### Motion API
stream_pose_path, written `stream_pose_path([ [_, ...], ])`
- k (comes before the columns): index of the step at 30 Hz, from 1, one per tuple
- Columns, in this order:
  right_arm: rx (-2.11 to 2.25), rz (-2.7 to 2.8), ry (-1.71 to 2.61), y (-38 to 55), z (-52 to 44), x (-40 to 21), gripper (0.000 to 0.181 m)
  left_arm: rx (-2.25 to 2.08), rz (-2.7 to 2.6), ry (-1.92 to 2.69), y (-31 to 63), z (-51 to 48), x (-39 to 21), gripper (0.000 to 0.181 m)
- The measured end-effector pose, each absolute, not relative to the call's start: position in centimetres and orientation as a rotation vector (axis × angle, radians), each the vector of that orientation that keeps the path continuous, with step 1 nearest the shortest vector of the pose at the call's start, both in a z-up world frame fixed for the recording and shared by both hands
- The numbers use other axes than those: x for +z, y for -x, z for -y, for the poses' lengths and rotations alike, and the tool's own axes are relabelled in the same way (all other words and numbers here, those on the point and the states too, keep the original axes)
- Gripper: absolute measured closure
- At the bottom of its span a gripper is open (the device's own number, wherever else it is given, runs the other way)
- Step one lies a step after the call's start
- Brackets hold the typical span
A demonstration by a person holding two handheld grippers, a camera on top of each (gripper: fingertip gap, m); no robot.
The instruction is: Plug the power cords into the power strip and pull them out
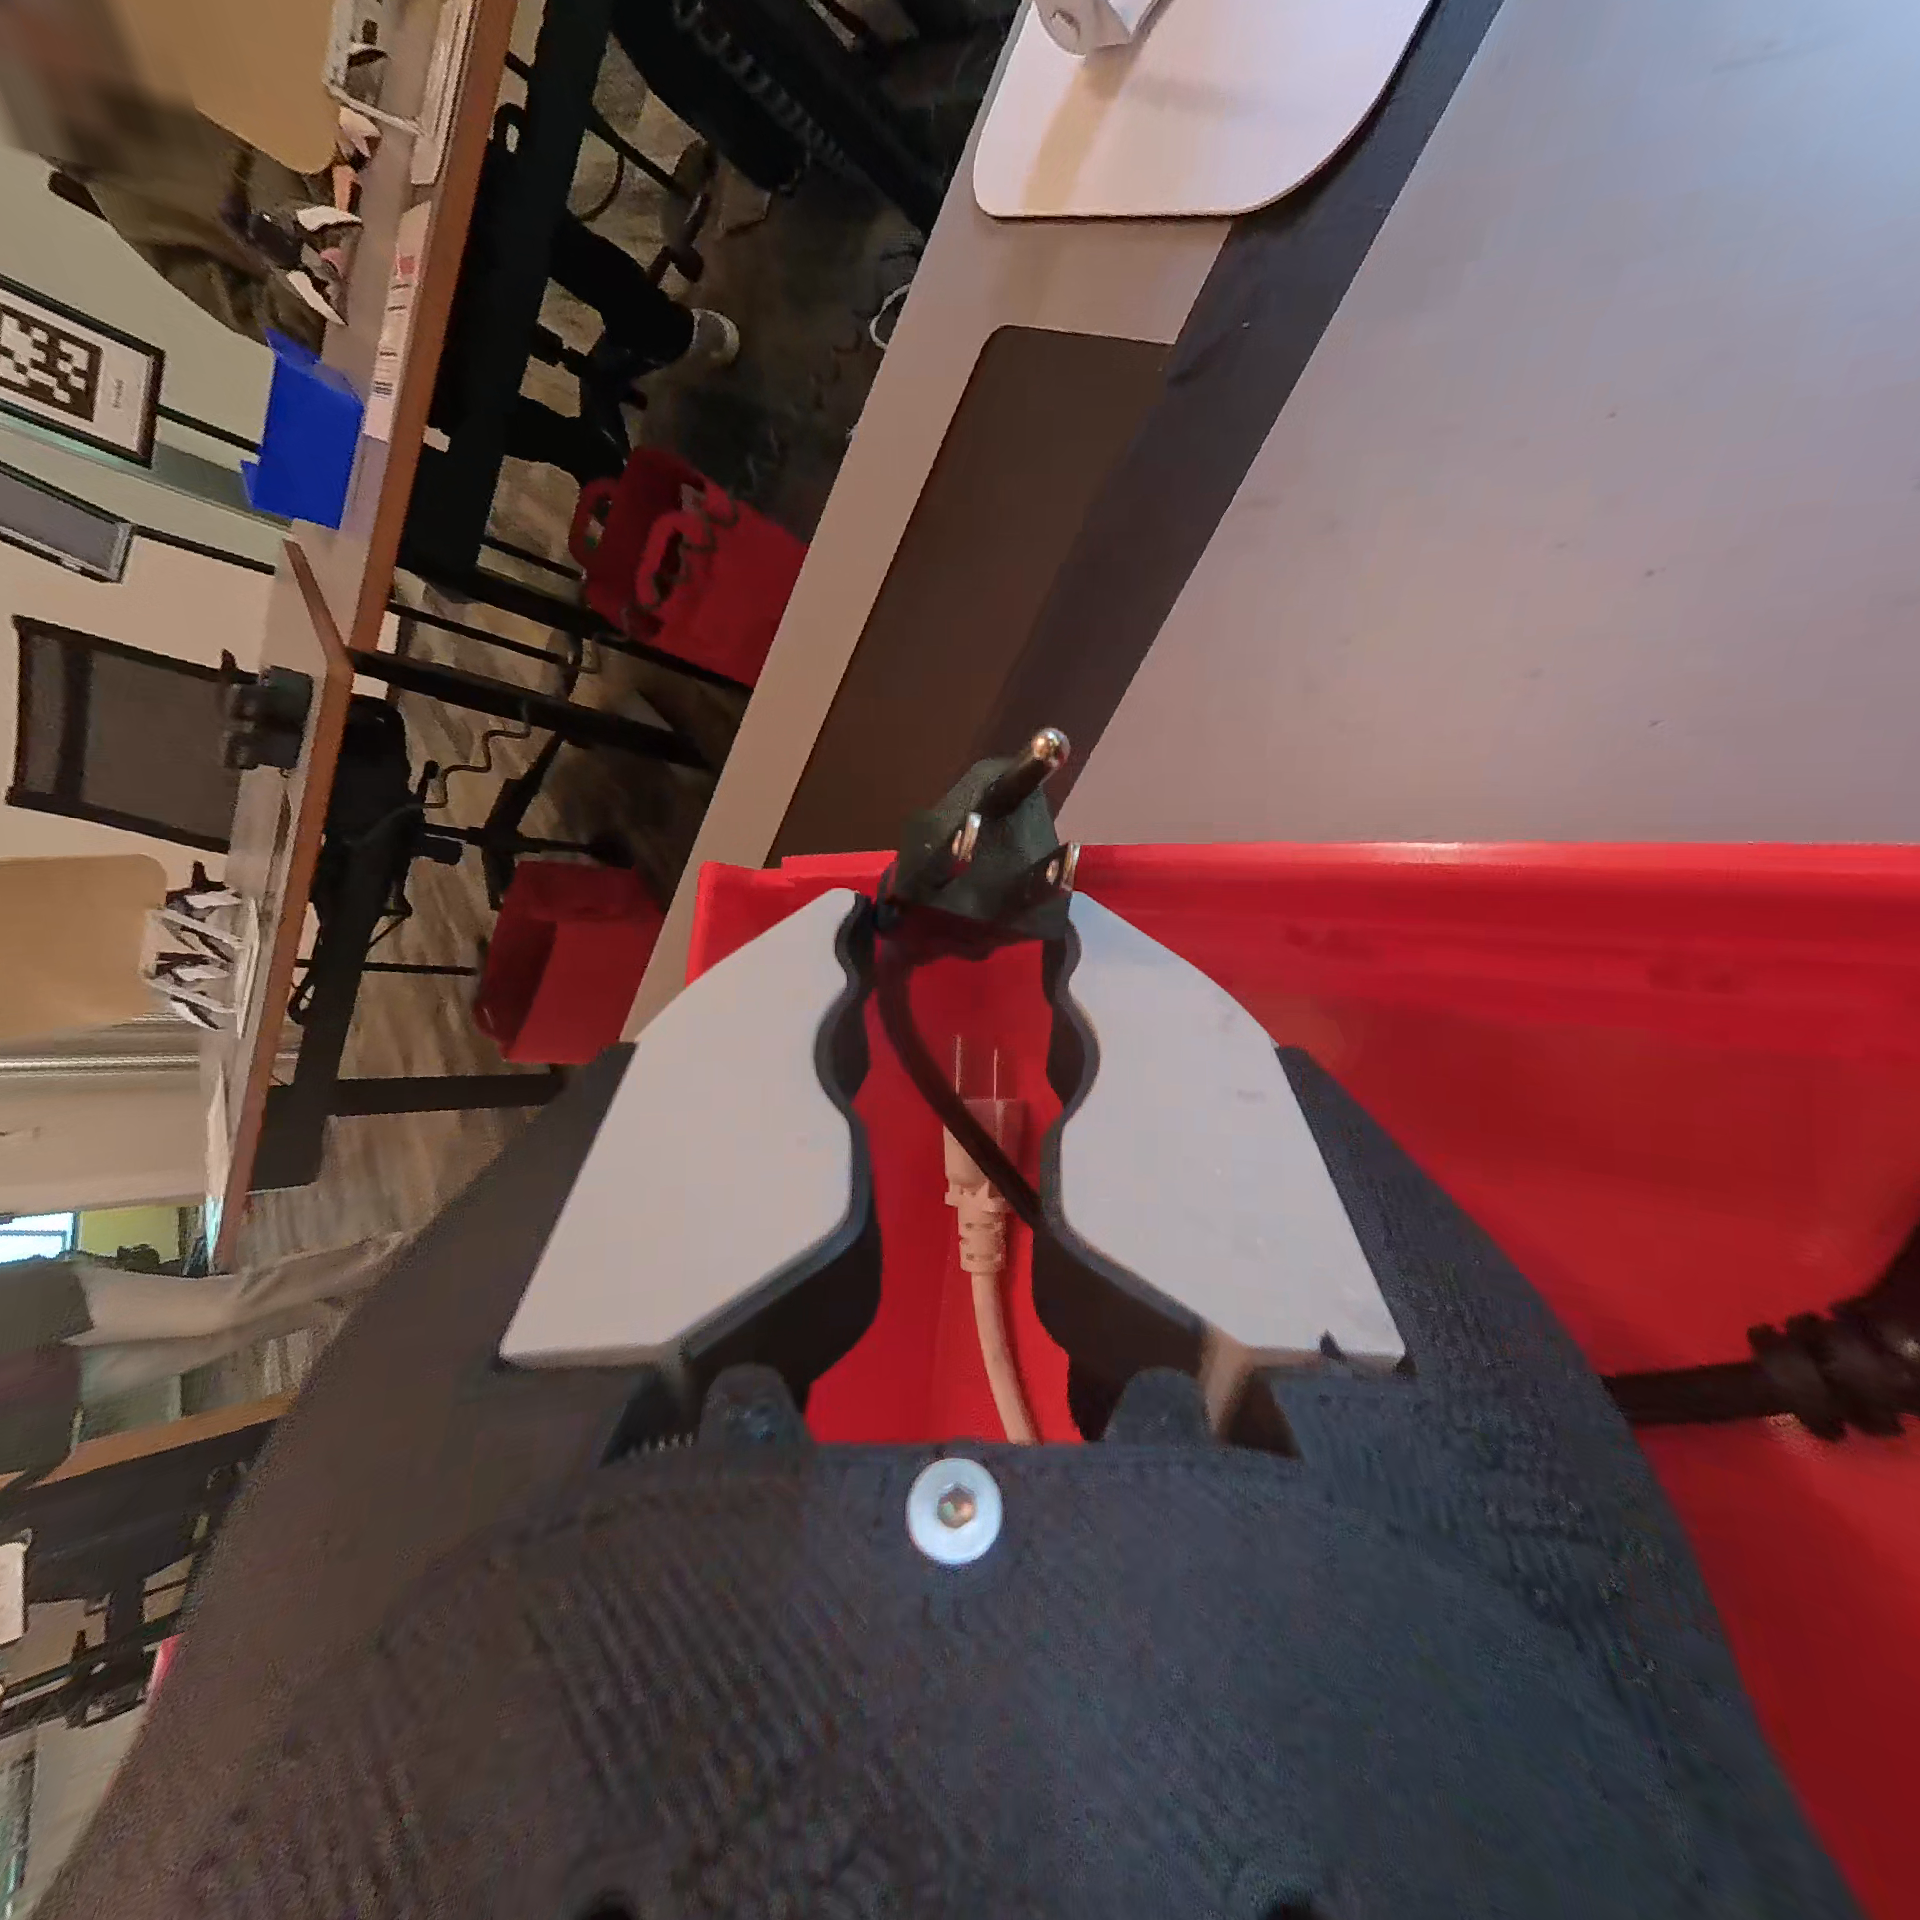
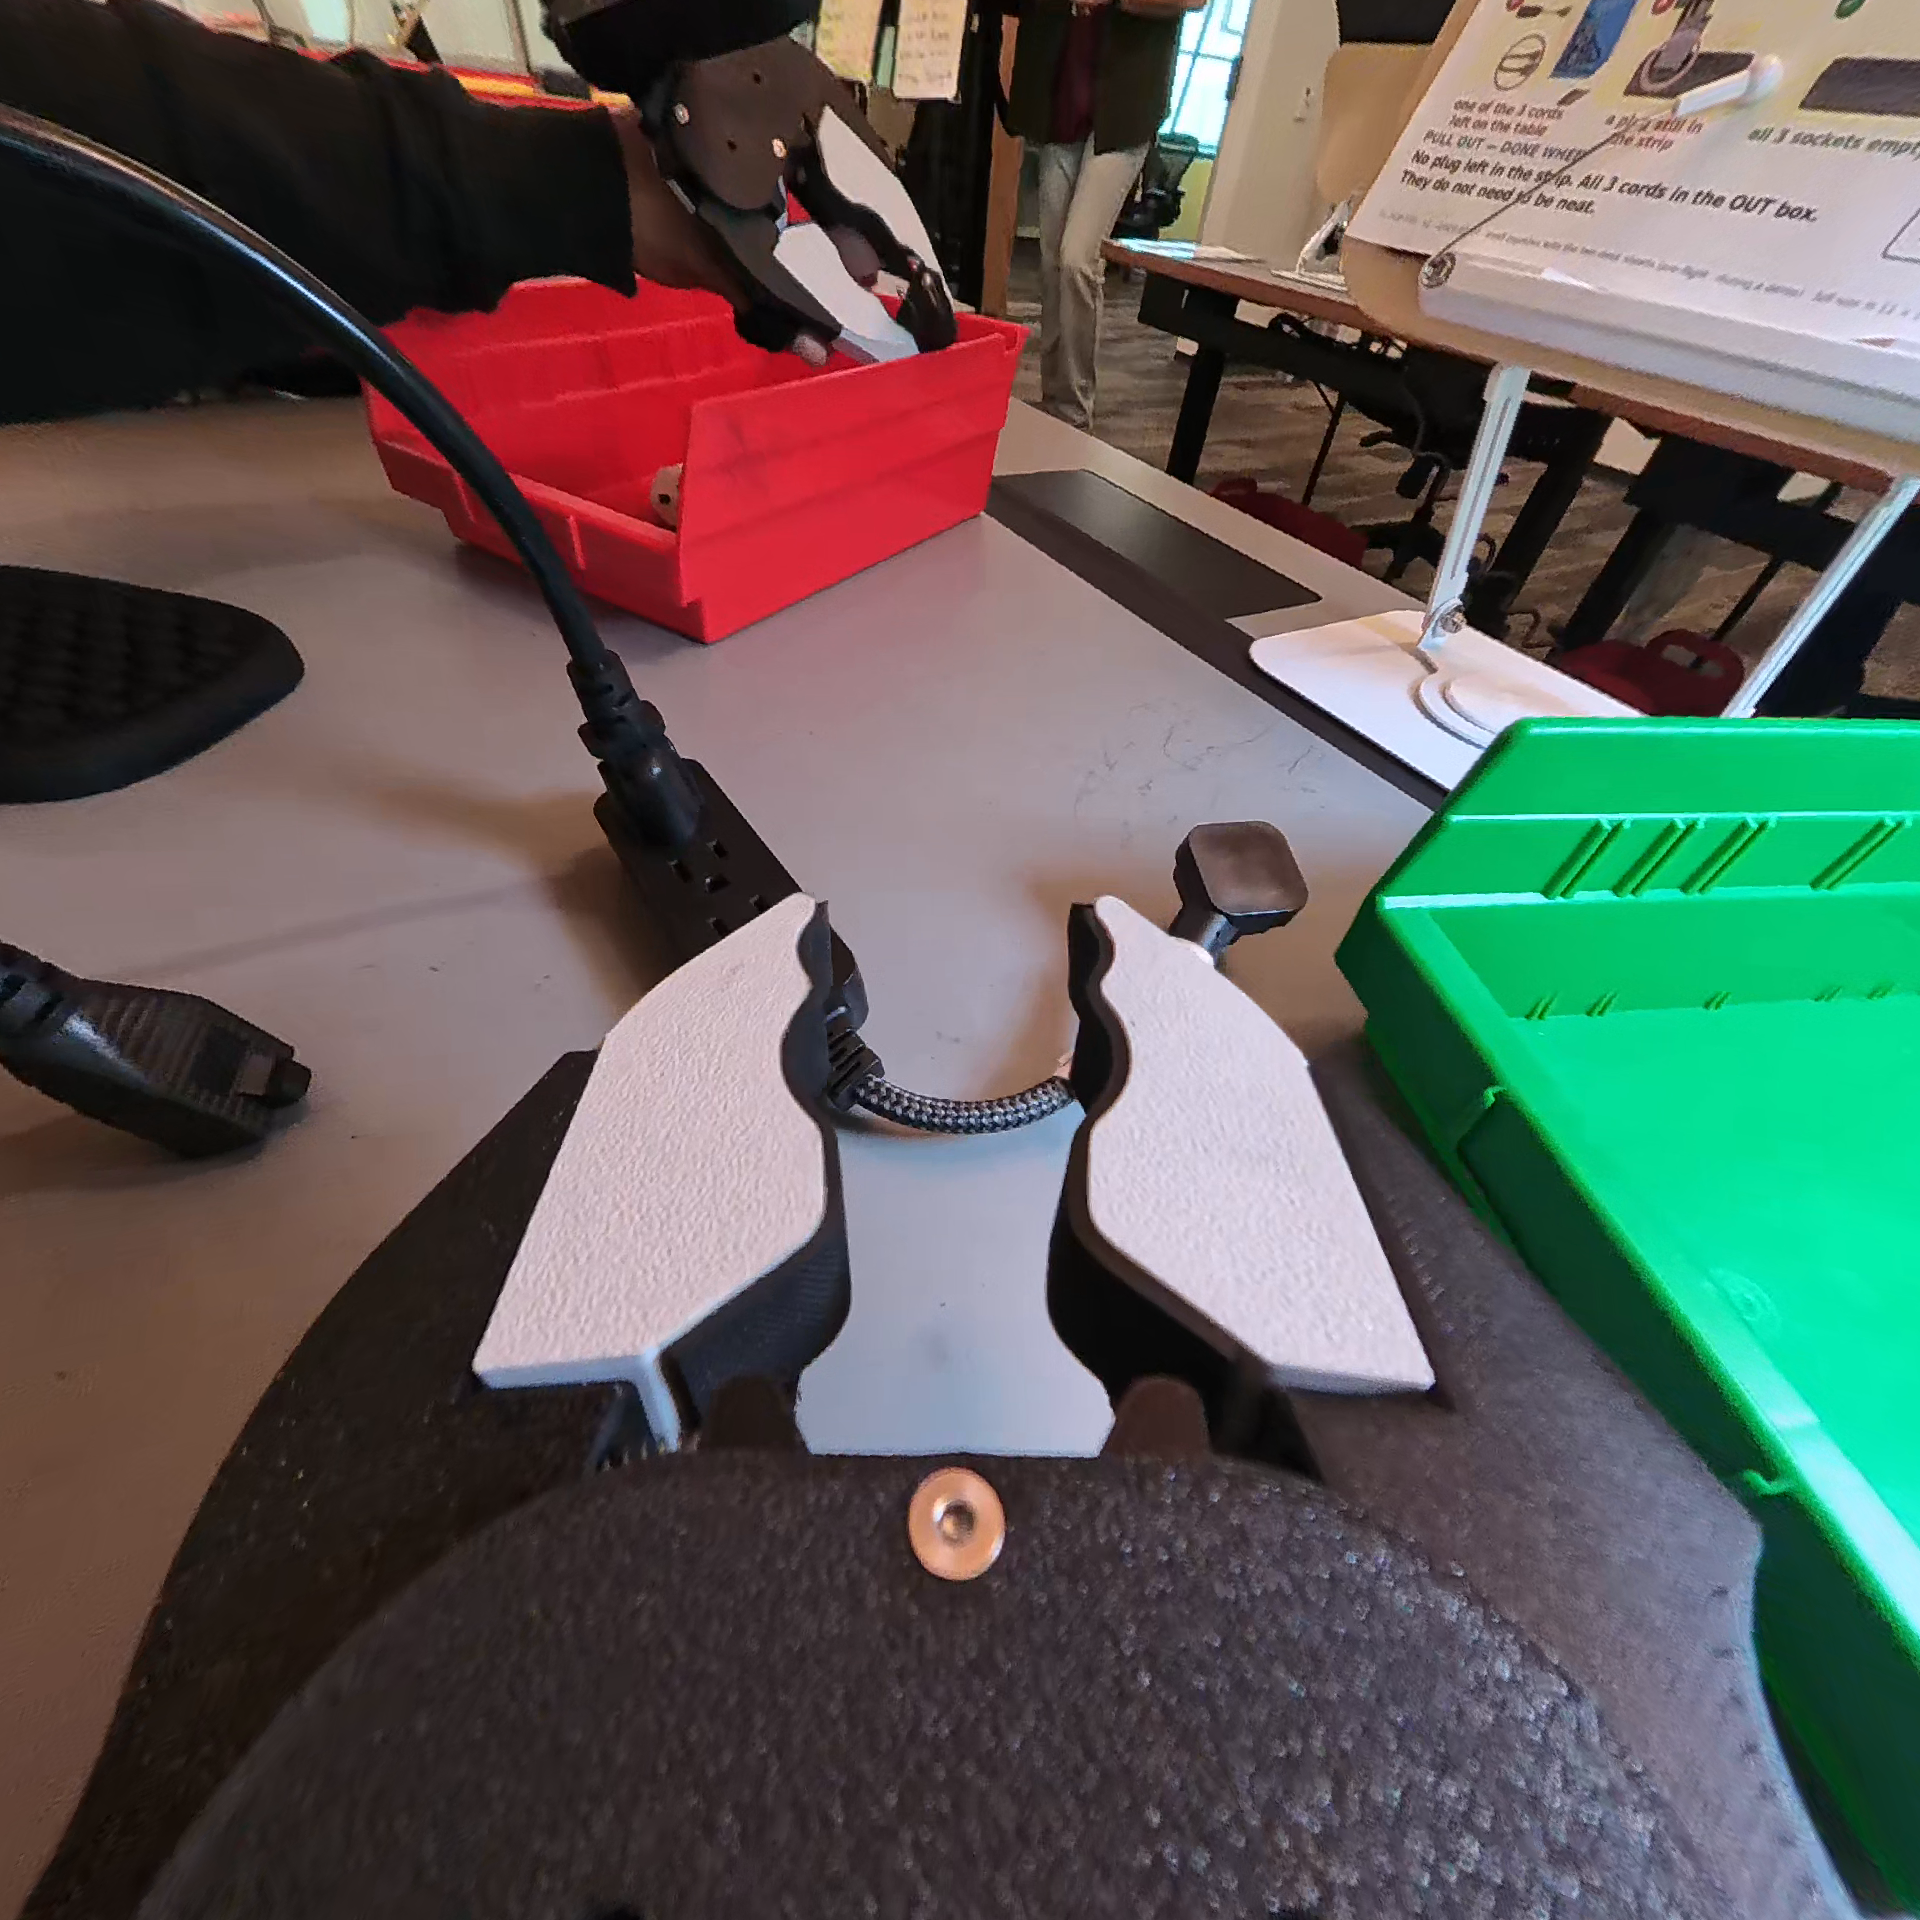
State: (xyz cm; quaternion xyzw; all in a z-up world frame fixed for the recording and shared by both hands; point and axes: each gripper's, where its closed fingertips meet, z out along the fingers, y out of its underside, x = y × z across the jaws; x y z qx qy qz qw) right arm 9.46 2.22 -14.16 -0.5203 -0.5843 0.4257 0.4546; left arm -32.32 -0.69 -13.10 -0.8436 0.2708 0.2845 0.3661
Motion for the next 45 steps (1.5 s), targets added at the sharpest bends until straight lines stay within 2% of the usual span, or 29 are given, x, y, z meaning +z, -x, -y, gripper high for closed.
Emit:
stream_pose_path([
  [5, 1.052, 1.426, 1.270, -9.6, -2.4, -13.9, 0.142, 0.761, -0.621, 2.071, 33.0, 1.6, -9.4, 0.154],
  [16, 1.050, 1.381, 1.214, -9.4, -1.9, -12.0, 0.146, 0.611, -0.340, 1.743, 30.7, 7.0, 6.3, 0.155],
  [23, 1.084, 1.301, 1.105, -7.6, -1.7, -4.8, 0.145, 0.440, -0.447, 1.549, 22.2, 7.8, 13.0, 0.155],
  [29, 1.216, 1.332, 1.024, -3.1, 0.8, 1.4, 0.138, 0.129, -0.580, 1.368, 11.8, 7.1, 15.5, 0.155],
  [34, 1.209, 1.329, 1.072, 0.6, 0.0, 2.1, 0.118, -0.100, -0.683, 1.218, 3.7, 7.1, 15.6, 0.155],
  [35, 1.220, 1.332, 1.076, 0.9, -0.1, 1.9, 0.129, -0.132, -0.699, 1.195, 2.6, 7.2, 15.5, 0.155],
  [37, 1.235, 1.313, 1.020, 0.4, -0.3, 2.1, 0.171, -0.177, -0.716, 1.175, 1.1, 7.2, 14.8, 0.155],
  [43, 1.130, 1.318, 0.945, -2.6, -1.7, 3.9, 0.172, -0.314, -0.661, 1.092, 1.1, 7.8, 13.7, 0.155],
  [45, 1.135, 1.277, 0.926, -2.8, -1.9, 4.8, 0.163, -0.341, -0.668, 1.064, 0.8, 7.9, 14.0, 0.155],
])
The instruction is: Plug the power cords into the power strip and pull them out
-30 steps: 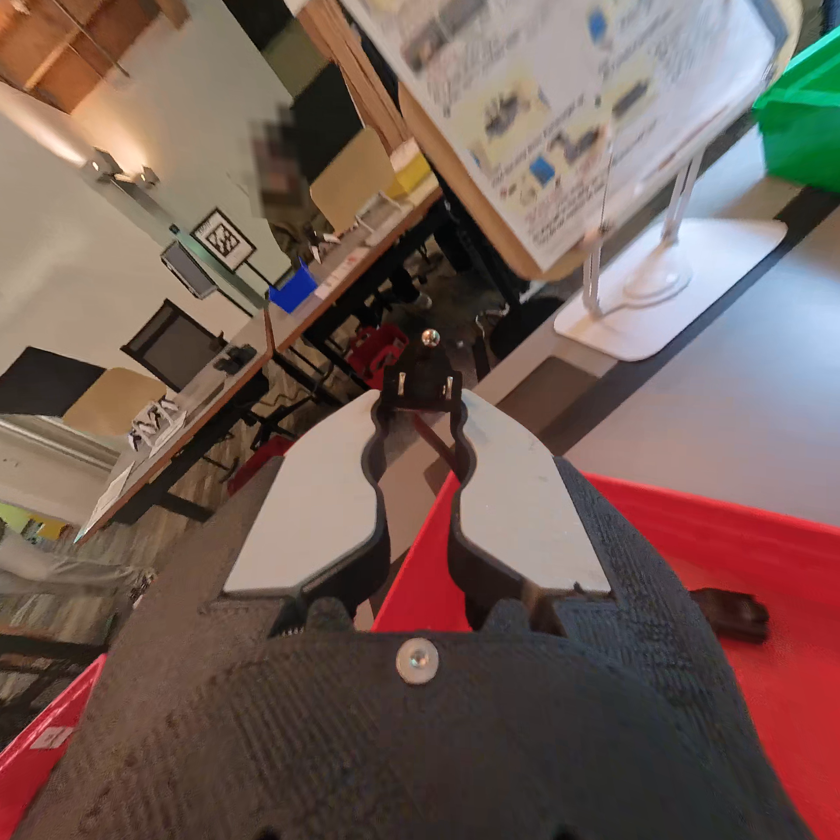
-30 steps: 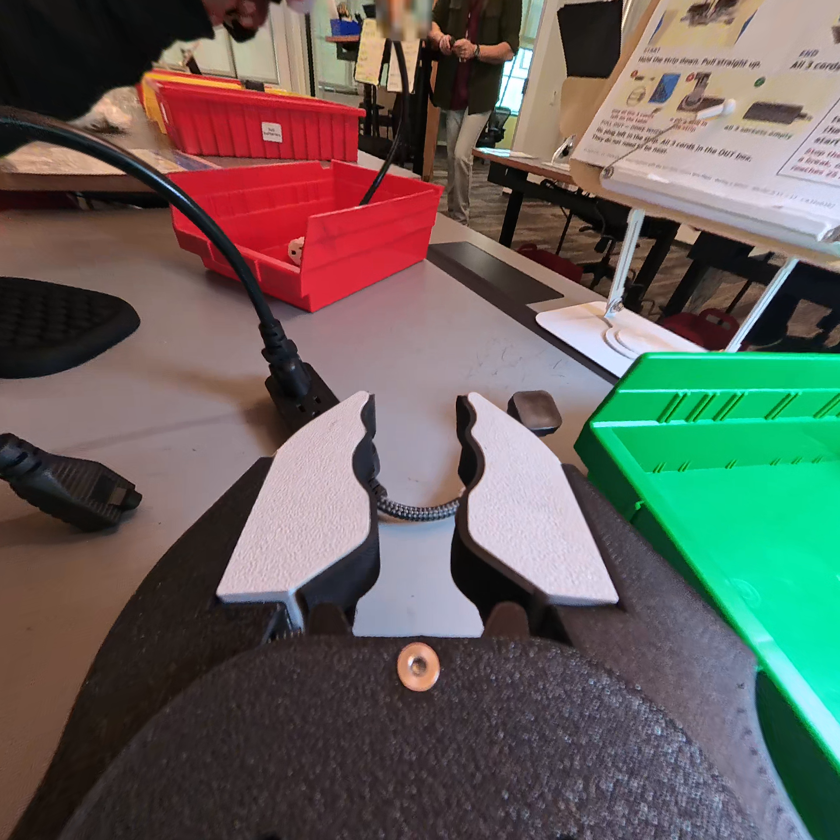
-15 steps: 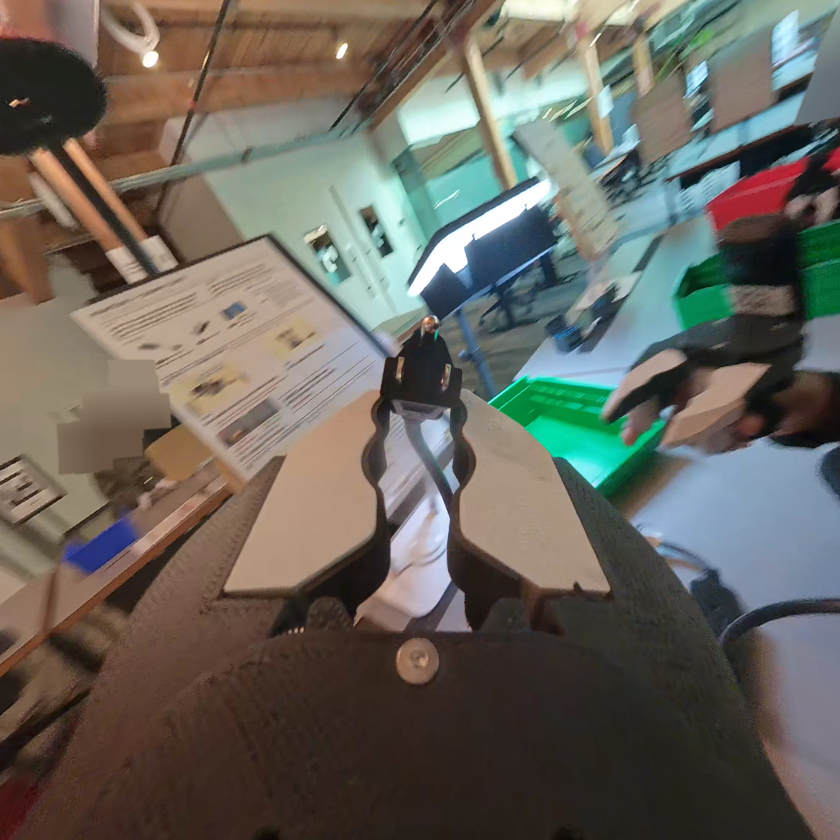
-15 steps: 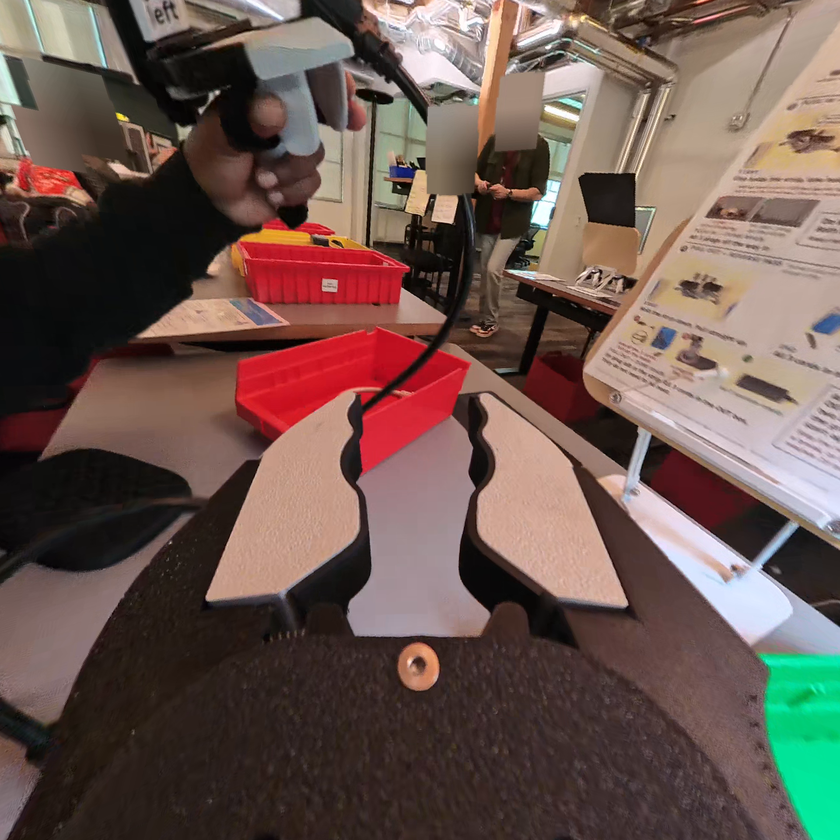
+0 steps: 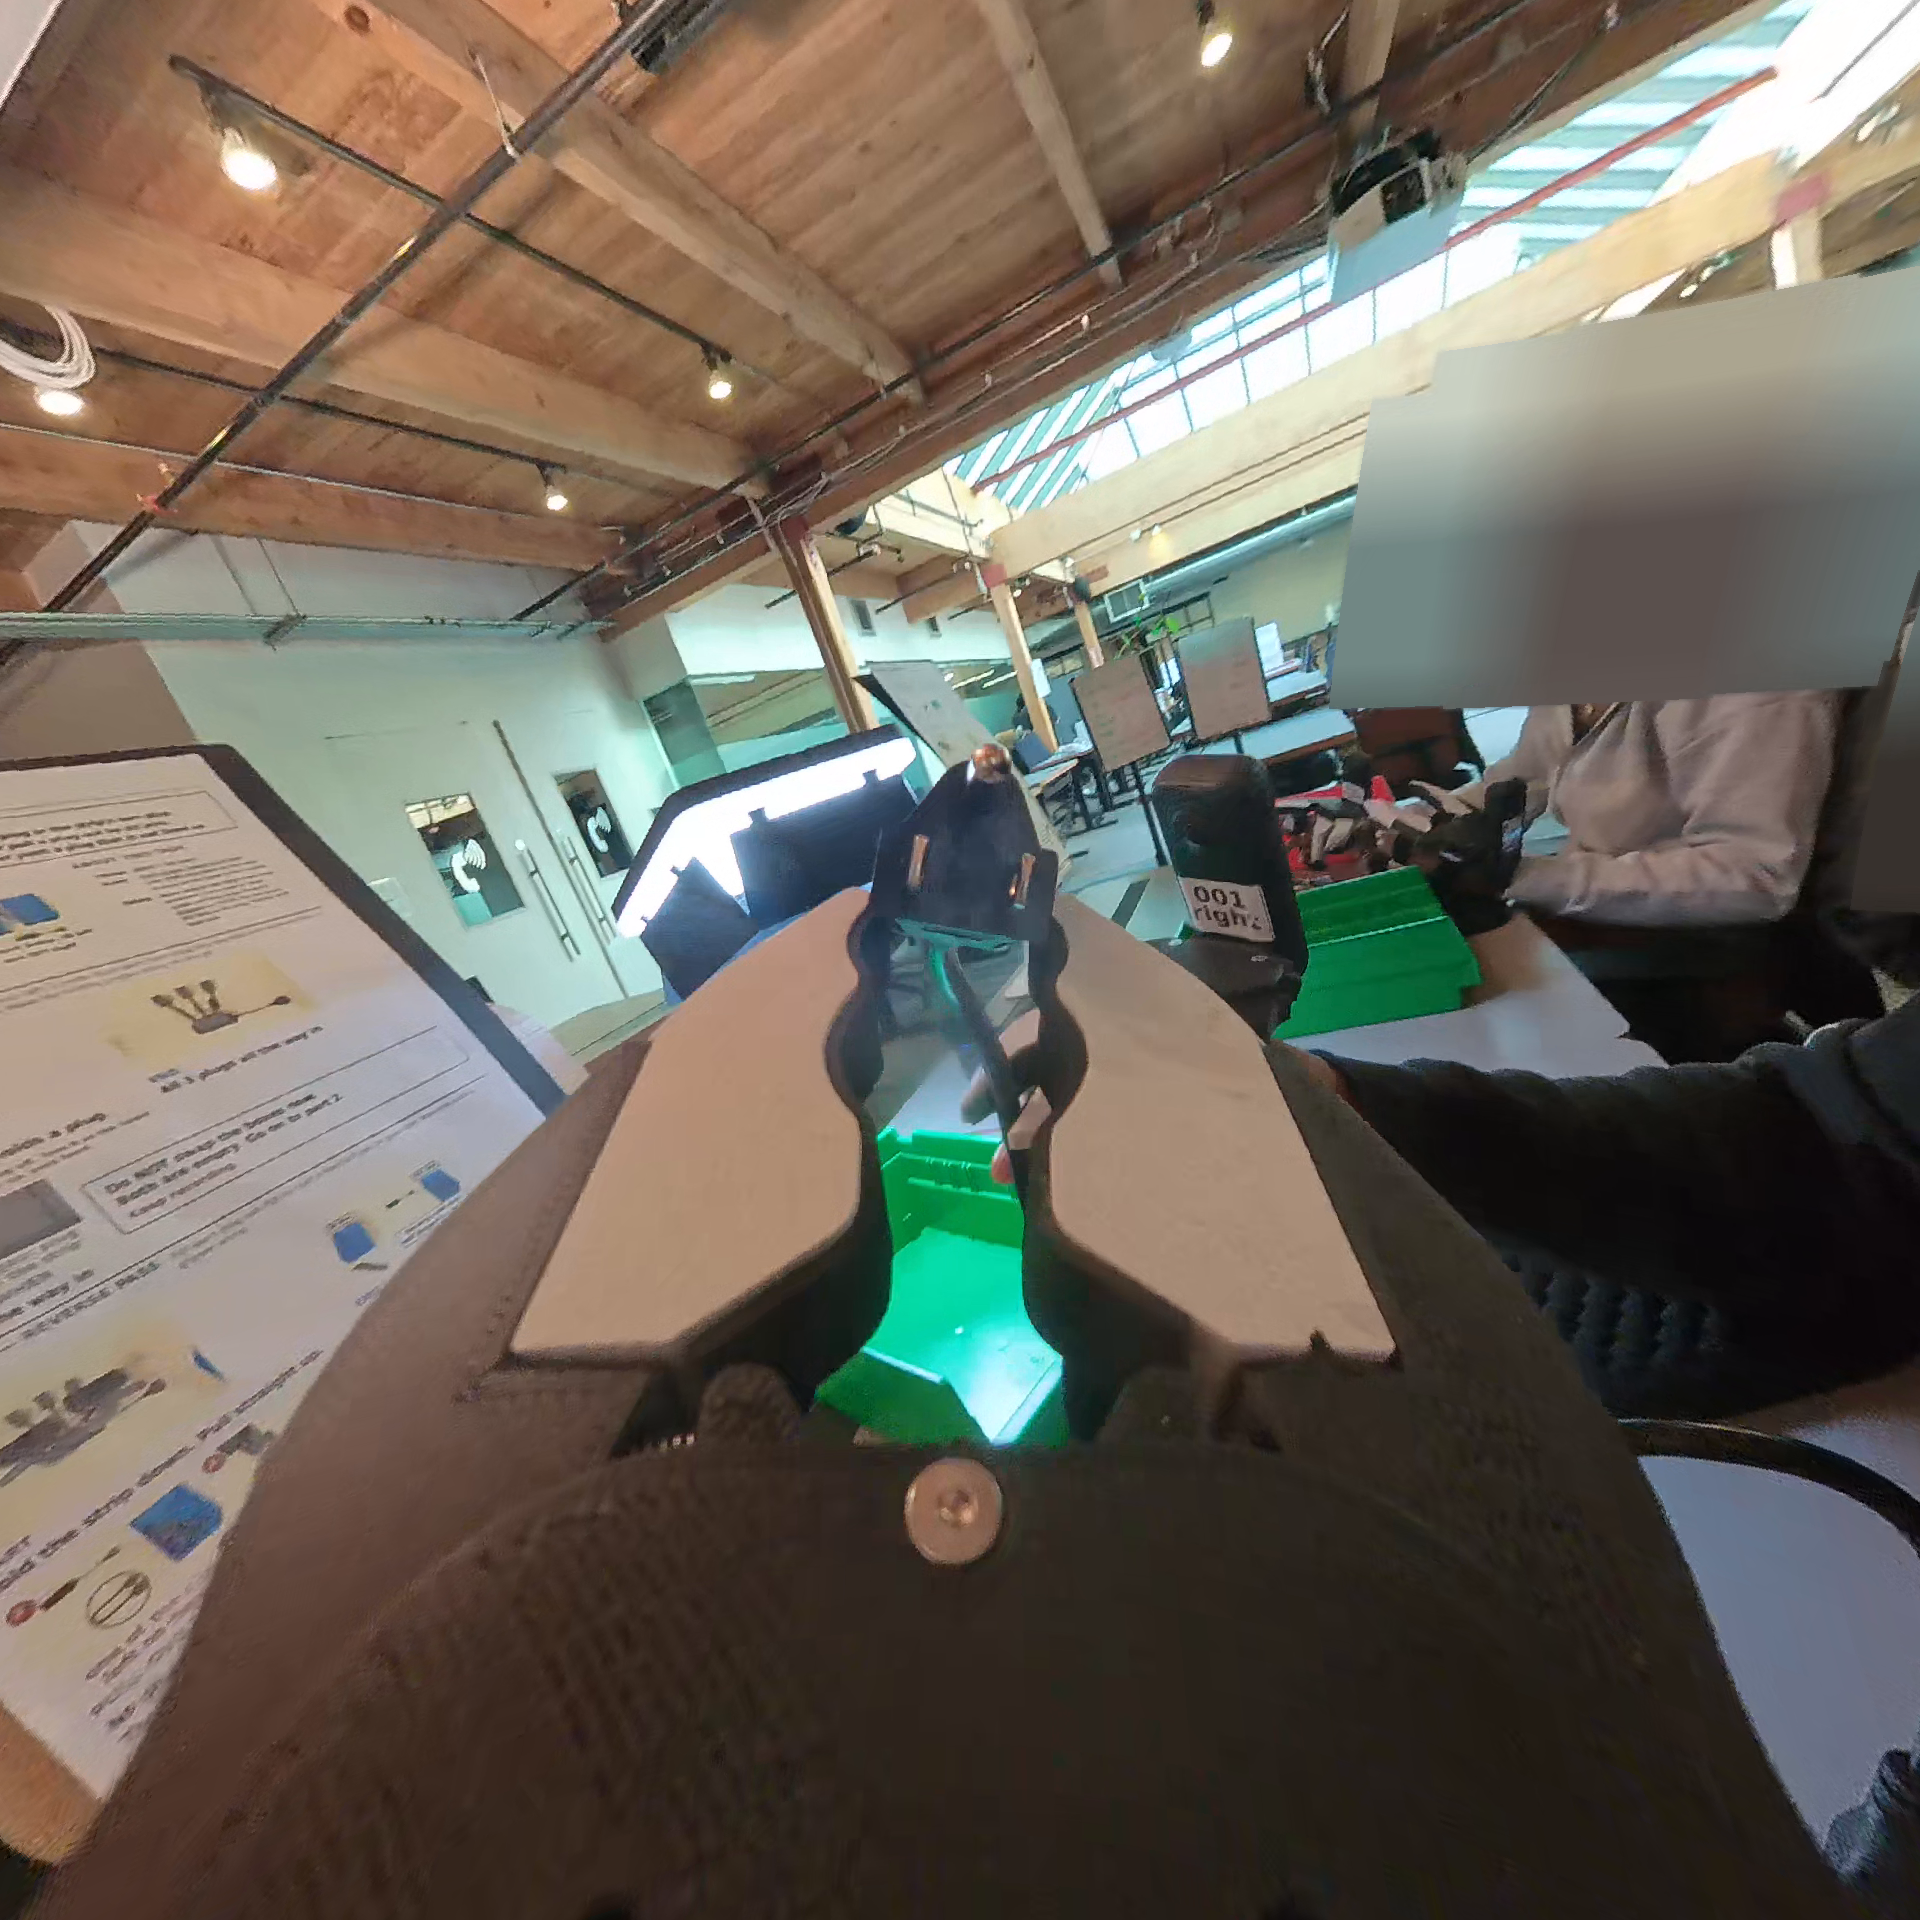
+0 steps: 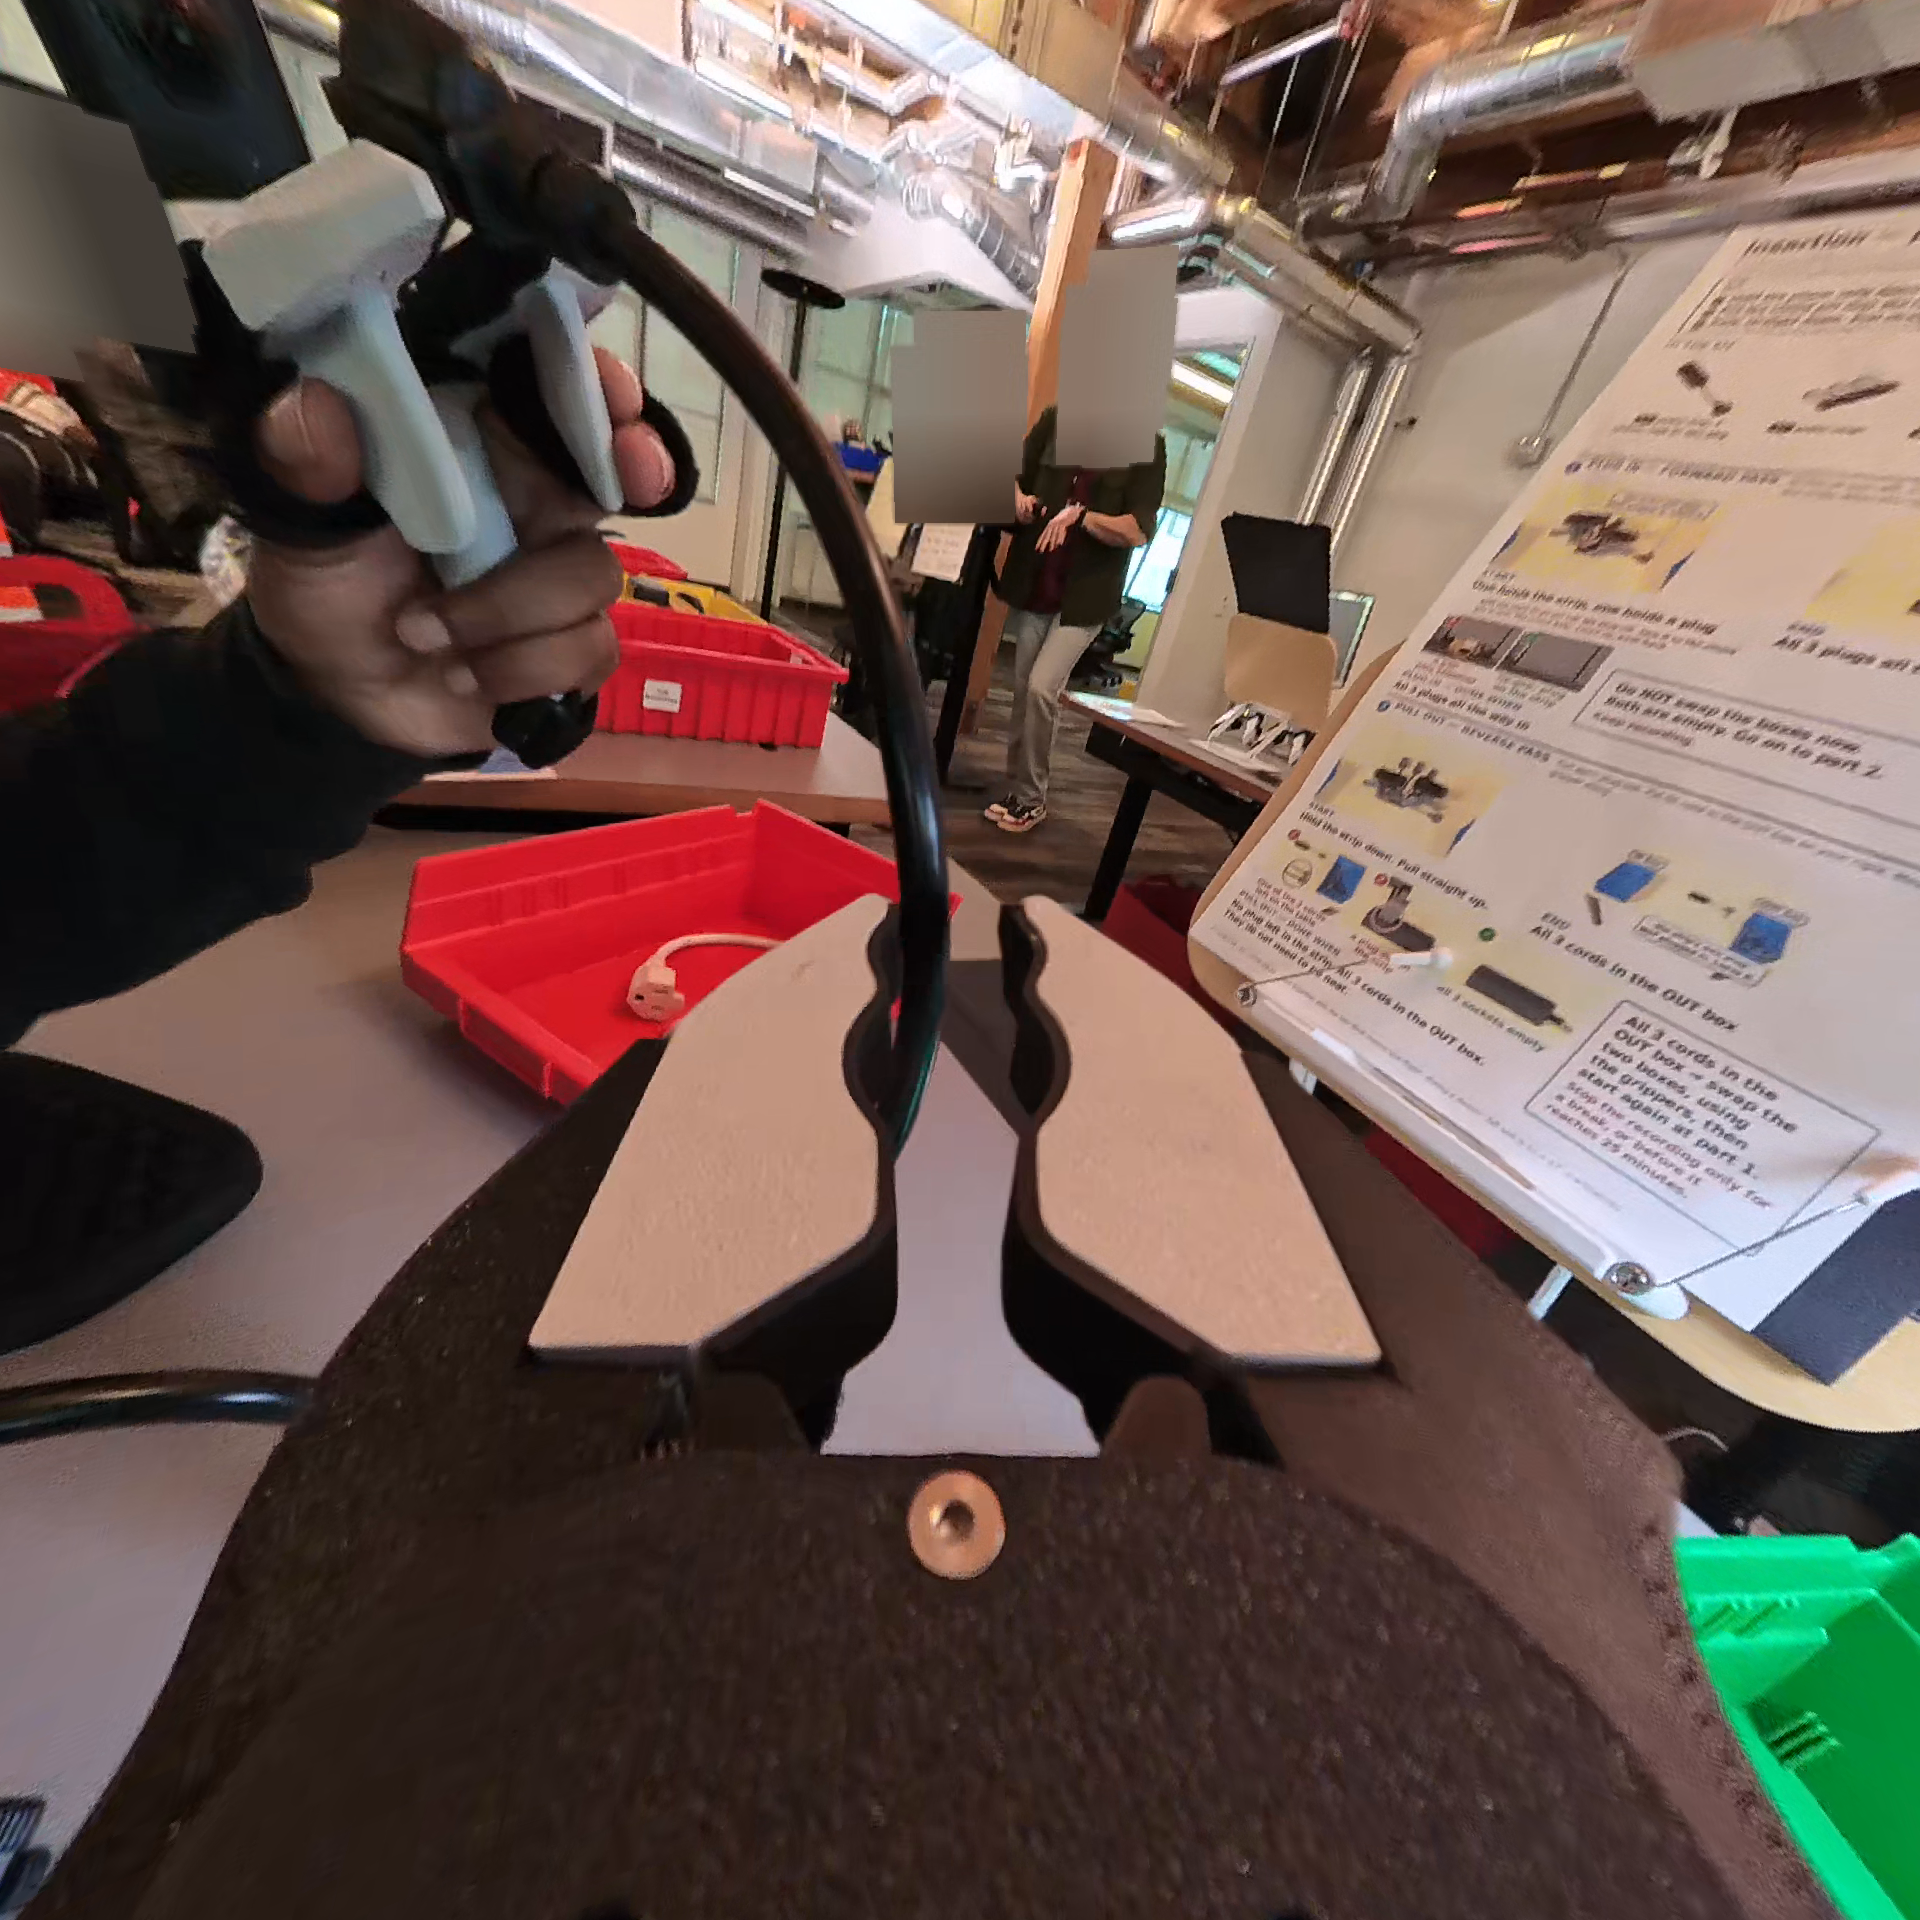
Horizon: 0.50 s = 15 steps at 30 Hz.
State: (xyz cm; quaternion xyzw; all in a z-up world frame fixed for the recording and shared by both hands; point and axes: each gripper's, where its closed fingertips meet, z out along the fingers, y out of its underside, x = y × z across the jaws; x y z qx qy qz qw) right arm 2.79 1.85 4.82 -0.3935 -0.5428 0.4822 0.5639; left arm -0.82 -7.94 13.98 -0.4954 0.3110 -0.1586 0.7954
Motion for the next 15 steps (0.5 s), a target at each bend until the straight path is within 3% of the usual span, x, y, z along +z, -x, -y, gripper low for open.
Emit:
stream_pose_path([
  [4, 1.223, 1.345, 0.954, -1.2, -0.5, 3.1, 0.140, -0.379, -0.694, 1.021, -0.3, 8.2, 14.4, 0.157],
  [5, 1.249, 1.367, 0.954, -0.8, 0.1, 2.5, 0.152, -0.383, -0.706, 1.020, -0.7, 8.2, 14.3, 0.158],
  [6, 1.247, 1.377, 0.901, -0.7, 0.7, 2.3, 0.178, -0.379, -0.711, 1.022, -0.9, 8.1, 14.1, 0.157],
  [12, 0.980, 1.255, 0.796, -3.3, -0.8, 6.3, 0.179, -0.426, -0.659, 1.073, 0.7, 8.6, 13.1, 0.164],
  [15, 0.765, 1.237, 0.751, -5.3, -2.2, 7.6, 0.179, -0.494, -0.648, 1.155, 0.8, 8.3, 11.0, 0.158],
])
